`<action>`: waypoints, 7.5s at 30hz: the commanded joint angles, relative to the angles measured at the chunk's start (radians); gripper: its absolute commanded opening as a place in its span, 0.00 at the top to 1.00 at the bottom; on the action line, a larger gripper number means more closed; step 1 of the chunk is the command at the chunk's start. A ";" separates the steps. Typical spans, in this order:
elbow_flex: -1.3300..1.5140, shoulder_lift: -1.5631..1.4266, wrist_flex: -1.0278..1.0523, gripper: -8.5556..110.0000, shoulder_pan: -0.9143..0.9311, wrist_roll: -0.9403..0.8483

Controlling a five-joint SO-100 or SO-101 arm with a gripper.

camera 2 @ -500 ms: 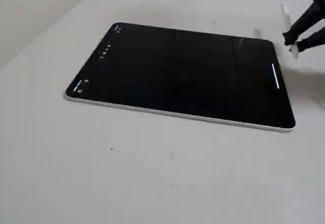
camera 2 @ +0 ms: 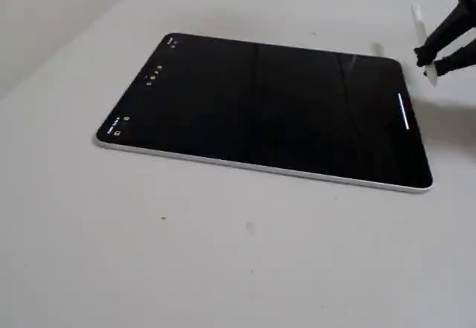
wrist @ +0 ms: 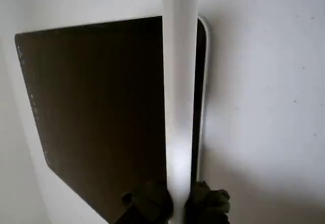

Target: Draw a circular shape on the ipad using the apple pencil

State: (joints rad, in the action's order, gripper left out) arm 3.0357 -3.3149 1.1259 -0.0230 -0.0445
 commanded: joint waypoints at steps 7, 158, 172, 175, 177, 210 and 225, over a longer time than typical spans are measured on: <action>-0.005 -0.009 0.003 0.93 0.003 -0.003; -0.652 2.310 -2.534 0.93 -0.156 -1.348; -0.741 2.359 -2.514 0.93 -0.201 -1.364; -0.755 2.373 -2.514 0.93 -0.212 -1.370; -0.761 2.378 -2.514 0.93 -0.221 -1.371; -0.650 1.825 -2.174 0.93 -0.140 -0.727; -0.752 0.922 -0.868 0.93 -0.074 -0.028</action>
State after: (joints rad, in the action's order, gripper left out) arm 2.3777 -2.0954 -0.0476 -0.1227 -0.1856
